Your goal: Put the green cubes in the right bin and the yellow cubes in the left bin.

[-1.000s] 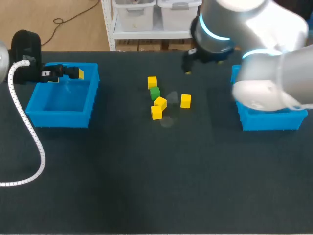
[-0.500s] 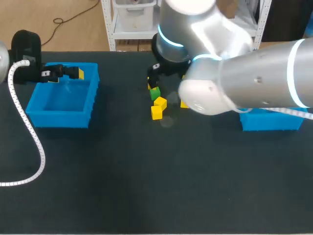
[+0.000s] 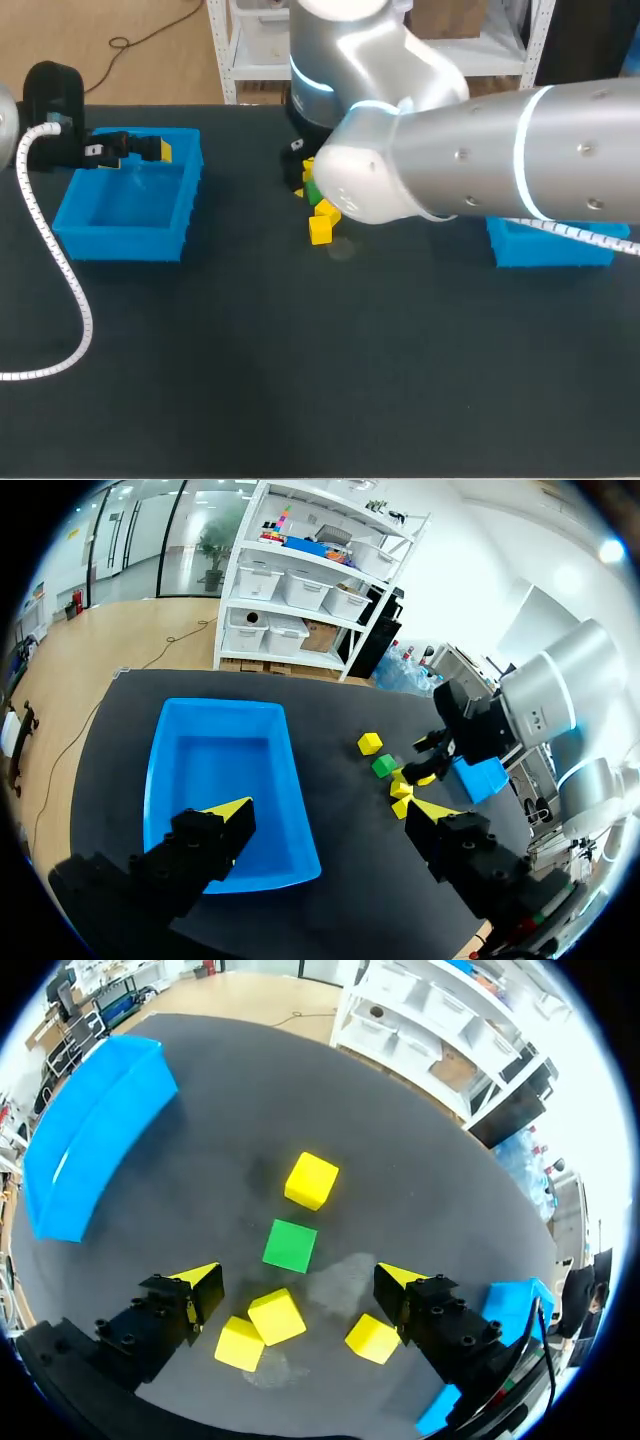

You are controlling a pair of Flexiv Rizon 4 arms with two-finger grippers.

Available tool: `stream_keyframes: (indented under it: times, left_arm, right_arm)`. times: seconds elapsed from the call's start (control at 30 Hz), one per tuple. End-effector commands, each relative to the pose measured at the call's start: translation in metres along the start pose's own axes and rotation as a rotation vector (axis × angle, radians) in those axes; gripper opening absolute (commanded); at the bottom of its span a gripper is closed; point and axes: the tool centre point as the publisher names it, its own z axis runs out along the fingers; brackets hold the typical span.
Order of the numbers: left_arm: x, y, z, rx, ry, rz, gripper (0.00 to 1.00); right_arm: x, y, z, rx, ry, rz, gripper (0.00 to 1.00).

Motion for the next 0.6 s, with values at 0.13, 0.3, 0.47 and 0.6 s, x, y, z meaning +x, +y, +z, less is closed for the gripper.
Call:
stream_keyframes:
  times: [0.13, 0.3, 0.47, 0.6]
  left_arm:
    - [0.001, 0.002, 0.000, 0.011, -0.006, 0.002, 1.00]
    - [0.001, 0.002, 0.000, 0.011, -0.006, 0.002, 1.00]
    - [0.001, 0.002, 0.000, 0.011, -0.006, 0.002, 1.00]
    - [0.001, 0.002, 0.000, 0.011, -0.006, 0.002, 1.00]
  right_arm:
    - [-0.001, 0.003, 0.013, -0.002, 0.024, 0.007, 1.00]
    - [-0.001, 0.008, 0.015, -0.012, 0.021, 0.007, 1.00]
    - [-0.003, 0.012, 0.018, -0.021, 0.021, 0.008, 1.00]
    - [-0.004, 0.013, 0.021, -0.024, 0.023, 0.016, 1.00]
